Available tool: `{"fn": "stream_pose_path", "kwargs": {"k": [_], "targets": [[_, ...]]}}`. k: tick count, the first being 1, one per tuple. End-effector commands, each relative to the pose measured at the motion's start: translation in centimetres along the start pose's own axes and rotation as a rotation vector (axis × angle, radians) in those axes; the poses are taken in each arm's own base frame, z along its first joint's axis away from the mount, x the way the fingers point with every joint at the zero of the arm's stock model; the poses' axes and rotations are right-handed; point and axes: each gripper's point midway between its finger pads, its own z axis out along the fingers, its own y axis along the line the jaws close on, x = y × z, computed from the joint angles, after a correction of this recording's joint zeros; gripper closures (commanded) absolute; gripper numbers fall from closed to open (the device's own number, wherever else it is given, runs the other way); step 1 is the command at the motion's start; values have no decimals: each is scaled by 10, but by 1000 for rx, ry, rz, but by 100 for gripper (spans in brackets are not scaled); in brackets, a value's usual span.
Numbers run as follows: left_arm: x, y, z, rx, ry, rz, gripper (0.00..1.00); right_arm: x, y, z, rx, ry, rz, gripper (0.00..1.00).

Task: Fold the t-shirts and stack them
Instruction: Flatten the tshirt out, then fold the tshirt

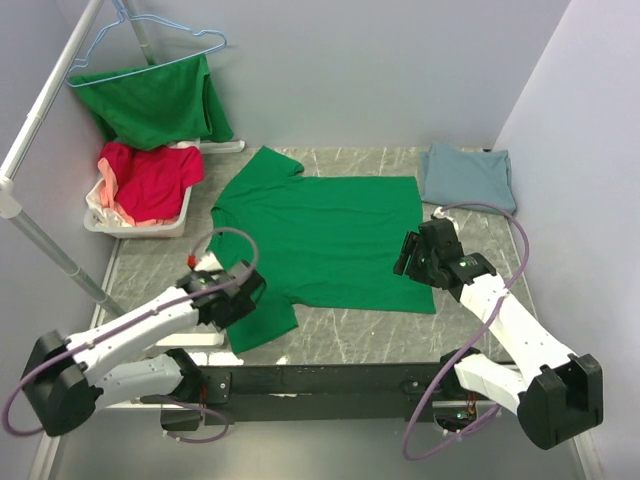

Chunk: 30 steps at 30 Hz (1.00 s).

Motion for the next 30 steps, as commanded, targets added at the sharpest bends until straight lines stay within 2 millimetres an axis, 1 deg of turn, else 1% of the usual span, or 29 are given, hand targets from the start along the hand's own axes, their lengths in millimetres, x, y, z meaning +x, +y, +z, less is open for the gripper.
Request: {"fn": "stream_pose_path", "kwargs": {"k": [1, 2, 3, 5, 8, 12, 17, 21, 26, 30], "targets": [[39, 19, 11, -79, 63, -49, 45, -3, 3, 2, -19, -41, 1, 29], [49, 18, 10, -72, 75, -57, 45, -3, 3, 3, -18, -42, 1, 29], [56, 22, 11, -79, 86, -59, 46, -1, 1, 4, -15, -37, -1, 29], [66, 23, 10, -75, 94, -67, 46, 0, 1, 7, -13, -32, -5, 29], [74, 30, 11, -108, 89, -58, 46, 4, -1, 11, -5, -18, -10, 29], [84, 29, 12, -125, 96, -52, 46, 7, -3, 16, 8, -2, -19, 29], [88, 42, 13, -188, 66, -68, 46, 7, -4, 17, 17, 3, -31, 29], [84, 51, 12, -200, 38, -108, 45, 8, -4, 19, 19, 13, -38, 29], [85, 56, 16, -205, 37, -123, 43, 8, -2, 23, 15, 21, -40, 29], [89, 55, 21, -227, 32, -98, 41, 9, -2, 23, 13, 24, -41, 29]]}}
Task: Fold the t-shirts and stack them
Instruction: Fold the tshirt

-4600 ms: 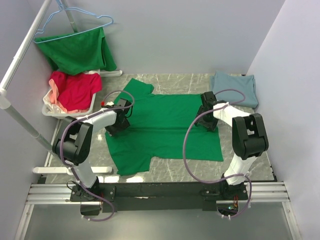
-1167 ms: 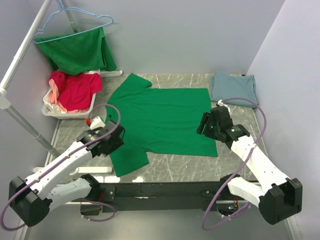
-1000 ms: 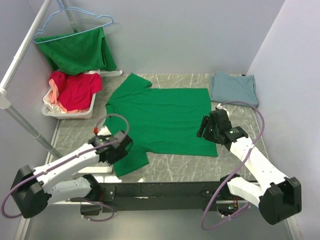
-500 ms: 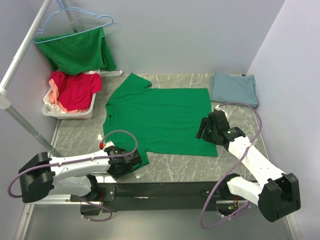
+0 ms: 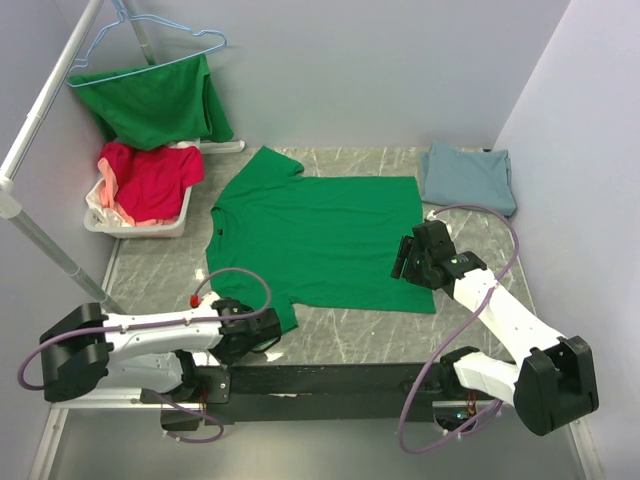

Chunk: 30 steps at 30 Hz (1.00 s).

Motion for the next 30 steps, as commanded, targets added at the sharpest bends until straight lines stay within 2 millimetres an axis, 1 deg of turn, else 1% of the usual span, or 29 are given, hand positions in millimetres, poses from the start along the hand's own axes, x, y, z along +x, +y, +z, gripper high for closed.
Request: {"fn": "stream_pose_path", "kwargs": {"k": [1, 3, 7, 10, 11, 13, 14, 17, 19, 24, 27, 28, 29, 30], "targets": [[-1, 0, 6, -38, -35, -17, 41, -9, 5, 1, -16, -33, -14, 30], [1, -4, 7, -40, -42, -8, 41, -9, 5, 1, -13, -31, -14, 29], [4, -6, 16, -63, -59, 11, 44, -9, 3, 0, -5, -34, -18, 30], [7, -7, 23, -66, -62, 28, 55, -8, 2, 0, 2, -32, -20, 29], [7, -8, 23, -68, -63, 29, 65, -8, 1, 0, 4, -31, -21, 29], [8, -9, 23, -75, -65, 40, 76, -8, 1, 0, 7, -32, -22, 29], [8, -9, 23, -75, -63, 41, 84, -8, 1, 0, 10, -31, -19, 29], [9, -9, 23, -73, -56, 43, 96, -9, 1, 0, 9, -33, -15, 29], [8, -9, 21, -74, -58, 38, 99, -9, 1, -1, 12, -32, -16, 30], [1, -14, 9, -61, -76, 35, 99, -7, -2, -4, 21, -28, 11, 30], [-8, -16, -6, -63, -113, 29, 99, -3, -11, -5, 64, -34, 38, 29], [-7, -23, -16, -38, -117, 27, 99, 2, -17, -3, 86, -28, 43, 29], [-12, -17, -21, -58, -139, 39, 99, 4, -22, -1, 112, -29, 54, 29], [-15, -20, -27, -43, -153, 20, 99, 7, -26, 1, 128, -22, 54, 29]]}}
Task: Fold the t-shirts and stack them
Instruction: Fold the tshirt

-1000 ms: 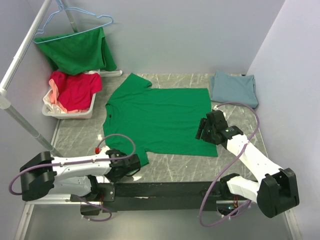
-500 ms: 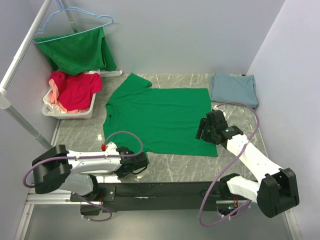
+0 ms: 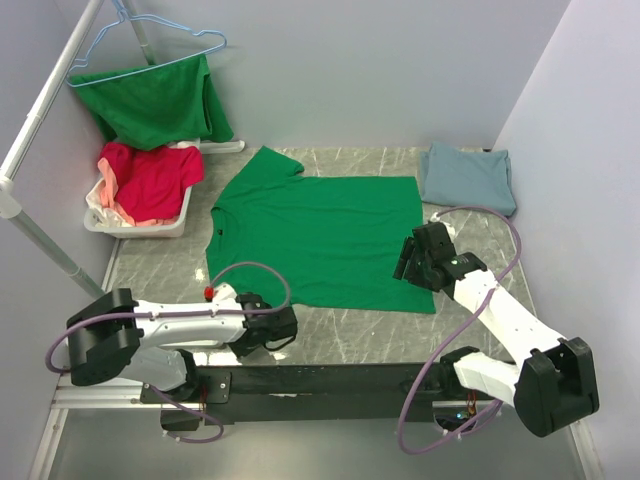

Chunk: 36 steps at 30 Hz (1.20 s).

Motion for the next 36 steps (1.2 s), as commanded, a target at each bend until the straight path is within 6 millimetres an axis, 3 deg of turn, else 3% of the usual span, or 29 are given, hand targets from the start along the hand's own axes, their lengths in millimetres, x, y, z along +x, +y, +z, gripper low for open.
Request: {"fn": "stream_pose_path", "kwargs": {"k": [1, 8, 11, 22, 29, 36], "targets": [[-16, -3, -34, 19, -57, -36, 99, 9, -20, 3, 97, -4, 32, 29], [-24, 1, -46, 53, -76, -55, 99, 6, -22, 2, 130, 2, 80, 28], [-29, 2, -45, 68, -94, -73, 99, 16, -22, 10, 136, 43, 127, 30], [-57, -29, -61, 169, -201, -89, 99, 46, -50, 37, 285, 83, 267, 35], [-76, -40, -63, 172, -266, -85, 99, 42, -77, 36, 377, 50, 312, 34], [-103, -46, -60, 150, -315, -118, 99, 42, -80, 26, 359, 38, 345, 33]]}}
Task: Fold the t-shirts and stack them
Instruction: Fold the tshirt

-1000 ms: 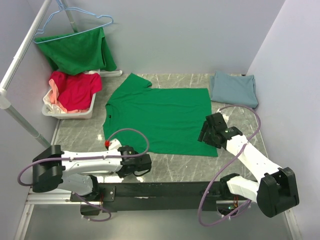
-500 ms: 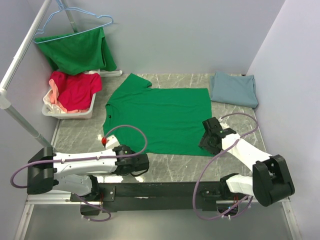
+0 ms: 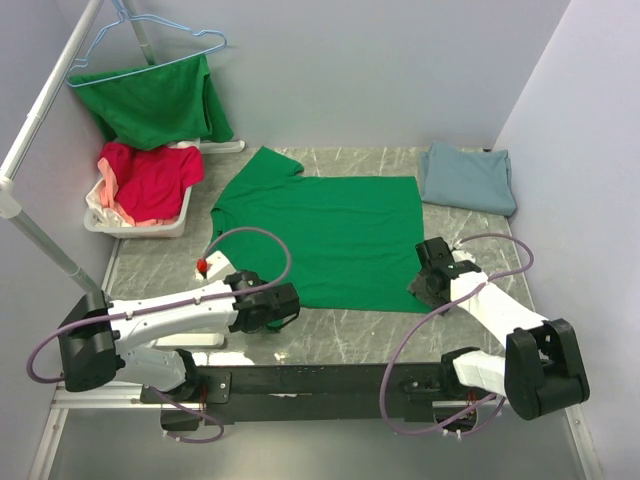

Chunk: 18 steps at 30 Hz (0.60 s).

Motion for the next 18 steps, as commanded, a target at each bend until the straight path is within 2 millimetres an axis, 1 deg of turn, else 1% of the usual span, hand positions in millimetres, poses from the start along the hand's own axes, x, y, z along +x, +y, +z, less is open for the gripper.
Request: {"fn": "stream_pose_path", "kwargs": {"k": [1, 5, 11, 15, 18], "targets": [[-28, -11, 2, 6, -77, -44, 99, -3, -9, -2, 27, -27, 43, 33], [-40, -12, 5, -11, -102, -52, 99, 0, -12, -1, 31, -25, 55, 34], [-57, -5, 9, -32, -135, -85, 99, 5, -19, 2, 75, -11, 72, 36], [-64, -3, 11, -40, -147, -92, 99, 4, -22, 2, 91, -15, 94, 36], [-68, -3, 12, -47, -158, -88, 99, 9, -25, 7, 118, 5, 88, 40]]}}
